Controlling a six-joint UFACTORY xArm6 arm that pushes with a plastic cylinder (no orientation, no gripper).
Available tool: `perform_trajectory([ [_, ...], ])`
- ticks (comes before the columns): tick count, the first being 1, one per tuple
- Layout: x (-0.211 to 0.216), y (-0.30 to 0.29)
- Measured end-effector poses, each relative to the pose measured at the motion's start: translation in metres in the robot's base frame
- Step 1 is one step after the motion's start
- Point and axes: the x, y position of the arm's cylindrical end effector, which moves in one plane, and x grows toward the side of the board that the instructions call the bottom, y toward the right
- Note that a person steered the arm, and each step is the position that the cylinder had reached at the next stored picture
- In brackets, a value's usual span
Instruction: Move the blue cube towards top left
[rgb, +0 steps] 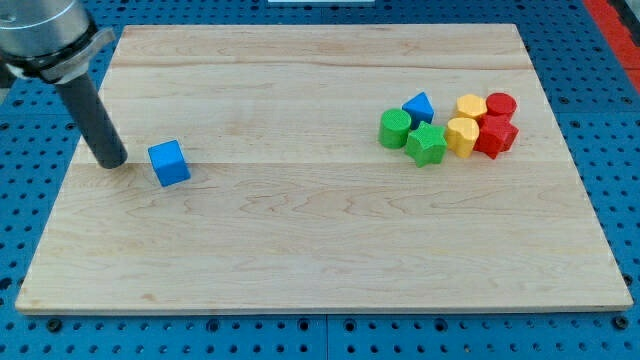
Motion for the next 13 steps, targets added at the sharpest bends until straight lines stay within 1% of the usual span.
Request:
perform_trajectory([
  [1,0.004,0.014],
  [4,-0.005,0.115],
  [5,-0.004,0.130],
  [8,0.001,0.084],
  [10,0.004,0.082],
  [11,0.029,0.078],
  [12,0.039,0.102],
  [13,0.017,0.174],
])
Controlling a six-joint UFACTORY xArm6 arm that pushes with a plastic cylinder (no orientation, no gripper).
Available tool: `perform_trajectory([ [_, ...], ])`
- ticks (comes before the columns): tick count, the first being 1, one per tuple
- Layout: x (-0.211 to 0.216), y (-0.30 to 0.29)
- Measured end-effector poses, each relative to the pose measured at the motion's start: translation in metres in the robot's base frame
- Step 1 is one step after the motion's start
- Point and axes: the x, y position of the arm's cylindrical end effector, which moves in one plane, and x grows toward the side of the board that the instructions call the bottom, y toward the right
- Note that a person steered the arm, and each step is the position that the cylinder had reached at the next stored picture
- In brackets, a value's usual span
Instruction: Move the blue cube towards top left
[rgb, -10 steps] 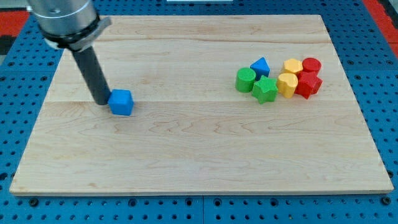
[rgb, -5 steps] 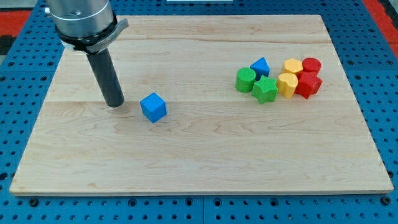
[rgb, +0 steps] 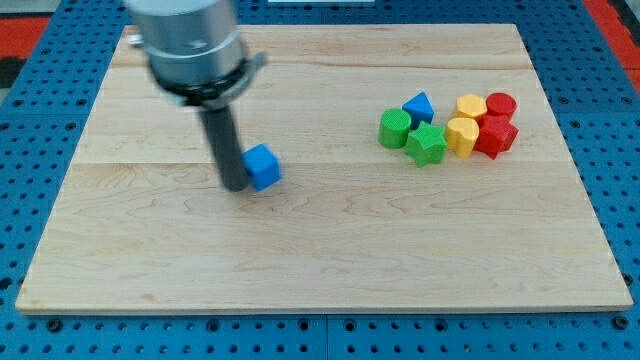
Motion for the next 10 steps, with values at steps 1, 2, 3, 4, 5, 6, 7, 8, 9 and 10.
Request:
perform_trajectory([
  [1,-0.019,0.031],
  [2,-0.014,0.033],
  [3,-0.015,0.059],
  [4,-0.048,0.068],
  [5,-0.085,0.063],
  [6,-0.101,0.070],
  [7,-0.102,0.117],
  [8,-0.128,0.115],
  [9,-0.147,0.074],
  [10,-0.177,0.023],
])
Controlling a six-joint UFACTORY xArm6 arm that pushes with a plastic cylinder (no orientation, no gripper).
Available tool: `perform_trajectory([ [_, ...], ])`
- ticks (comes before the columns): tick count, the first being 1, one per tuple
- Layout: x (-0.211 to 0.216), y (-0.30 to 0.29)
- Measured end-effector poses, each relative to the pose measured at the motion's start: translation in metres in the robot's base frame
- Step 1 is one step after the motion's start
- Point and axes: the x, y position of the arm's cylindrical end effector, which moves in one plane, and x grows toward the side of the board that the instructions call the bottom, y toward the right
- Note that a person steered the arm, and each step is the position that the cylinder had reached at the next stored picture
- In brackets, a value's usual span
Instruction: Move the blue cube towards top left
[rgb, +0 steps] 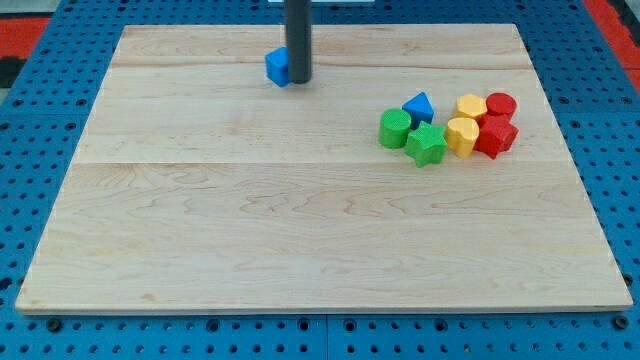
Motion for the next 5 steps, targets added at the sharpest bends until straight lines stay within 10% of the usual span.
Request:
perform_trajectory([
  [5,-0.092,-0.041],
])
